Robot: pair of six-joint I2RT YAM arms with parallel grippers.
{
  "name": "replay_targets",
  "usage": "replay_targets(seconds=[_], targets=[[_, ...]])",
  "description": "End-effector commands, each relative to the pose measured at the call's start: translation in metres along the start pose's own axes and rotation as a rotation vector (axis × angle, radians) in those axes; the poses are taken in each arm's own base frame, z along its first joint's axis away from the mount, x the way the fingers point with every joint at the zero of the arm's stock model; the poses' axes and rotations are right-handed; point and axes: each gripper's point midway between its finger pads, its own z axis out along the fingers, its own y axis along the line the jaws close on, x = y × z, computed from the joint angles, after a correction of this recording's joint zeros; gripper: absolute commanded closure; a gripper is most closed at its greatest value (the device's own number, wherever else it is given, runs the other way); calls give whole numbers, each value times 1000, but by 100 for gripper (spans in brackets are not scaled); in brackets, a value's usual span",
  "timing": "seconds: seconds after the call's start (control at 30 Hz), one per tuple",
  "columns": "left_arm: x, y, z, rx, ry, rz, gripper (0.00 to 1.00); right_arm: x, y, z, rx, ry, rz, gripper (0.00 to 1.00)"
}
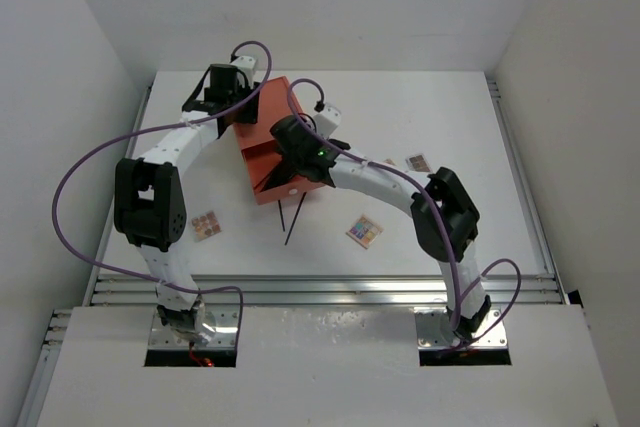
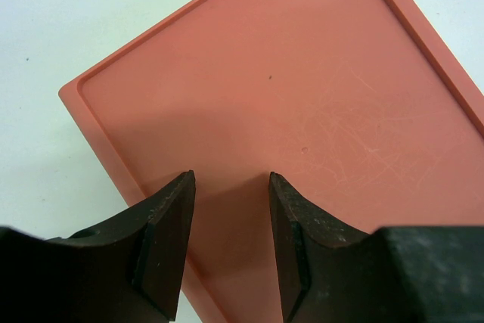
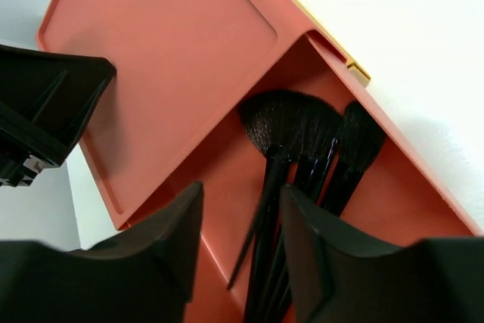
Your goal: Organize the makeup
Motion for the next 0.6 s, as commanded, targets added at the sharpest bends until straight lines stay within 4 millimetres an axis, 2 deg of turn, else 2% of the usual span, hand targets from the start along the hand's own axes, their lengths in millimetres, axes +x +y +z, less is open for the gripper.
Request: replay_targets(seconds=[0.0,0.03,0.07,0.1,0.13,0.17,0.23,0.27,0.3,0.33,0.37,0.4,0.43,0.47,0.5,0.57], targets=[[50,14,-6,-34,167,-19,51,-8,14,-9,-38,1,15,51],[50,14,-6,-34,167,-19,51,-4,13,-10,-45,5,-14,51],[50,14,-6,-34,167,-19,51,-16,27,-18,-109,-25,-95,51],[50,14,-6,-34,167,-19,51,-12,22,-20,-124,-24,-212,51],[50,15,-6,-33,167,-10,51,-27,35,-37,-178,-53,-247,51],[50,15,-6,-33,167,-10,51,-25,45,-47,-253,-82,-356,51],[50,15,-6,-33,167,-10,51,-34,54,-73,-330,-109,-442,47],[50,15,-6,-33,167,-10,51,-23,25,-76,-306,-86,-557,46],[50,15,-6,-33,167,-10,51,-25,22,-91,-332,-71,-568,46],[50,15,-6,-33,167,-10,51,-19,7,-94,-312,-34,-586,46],[50,15,-6,-32,167,-1,51,-5,-16,-94,-286,16,-597,47],[50,15,-6,-32,167,0,51,2,-40,-103,-254,64,-624,47],[50,15,-6,-32,167,0,51,14,-59,-103,-222,102,-637,48],[50,15,-6,-32,167,0,51,17,-69,-106,-203,113,-638,51],[50,15,-6,-32,167,0,51,26,-94,-107,-144,142,-676,53],[50,14,-6,-23,167,-1,51,31,-101,-110,-121,128,-692,54]])
